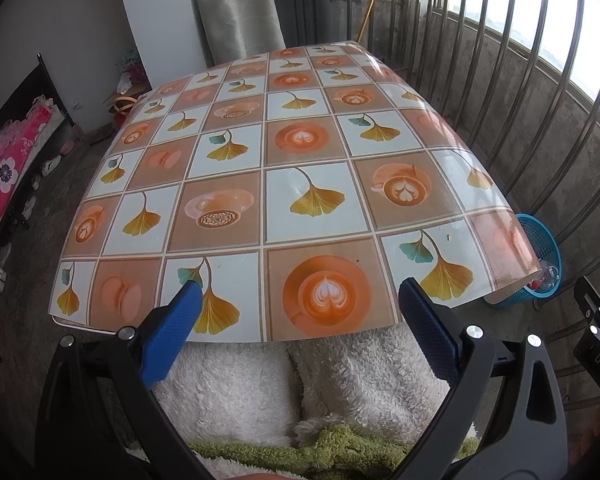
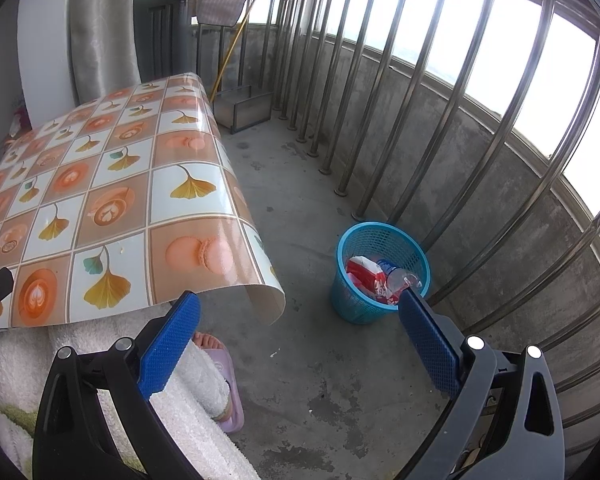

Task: Collect trash

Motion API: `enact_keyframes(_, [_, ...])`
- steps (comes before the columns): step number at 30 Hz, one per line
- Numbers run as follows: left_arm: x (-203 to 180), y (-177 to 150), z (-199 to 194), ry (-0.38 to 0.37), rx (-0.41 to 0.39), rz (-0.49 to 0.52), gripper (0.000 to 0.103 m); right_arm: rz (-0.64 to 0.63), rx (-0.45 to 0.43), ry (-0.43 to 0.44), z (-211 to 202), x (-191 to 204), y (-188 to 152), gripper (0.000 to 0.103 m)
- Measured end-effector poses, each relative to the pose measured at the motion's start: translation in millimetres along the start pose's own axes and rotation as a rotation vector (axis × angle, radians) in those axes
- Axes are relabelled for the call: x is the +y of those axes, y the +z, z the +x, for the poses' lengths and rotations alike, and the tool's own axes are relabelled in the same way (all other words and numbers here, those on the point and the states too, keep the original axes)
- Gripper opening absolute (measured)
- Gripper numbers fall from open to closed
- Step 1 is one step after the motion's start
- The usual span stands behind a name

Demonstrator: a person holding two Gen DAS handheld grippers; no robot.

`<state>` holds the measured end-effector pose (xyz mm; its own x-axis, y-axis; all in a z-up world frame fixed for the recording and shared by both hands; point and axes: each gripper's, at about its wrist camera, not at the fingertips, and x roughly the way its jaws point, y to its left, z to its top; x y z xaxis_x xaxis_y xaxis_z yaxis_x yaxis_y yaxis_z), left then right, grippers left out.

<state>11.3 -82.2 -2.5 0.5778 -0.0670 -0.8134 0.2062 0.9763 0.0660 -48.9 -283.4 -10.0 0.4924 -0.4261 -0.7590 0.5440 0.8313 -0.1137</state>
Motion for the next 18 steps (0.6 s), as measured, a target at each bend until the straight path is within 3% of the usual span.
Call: enact_keyframes(18, [1.8,-1.9,0.8,-0.002,0.001,0.001,0.094,0.009,-0.002,-0.006,3.1,-5.0,3.5,0.097])
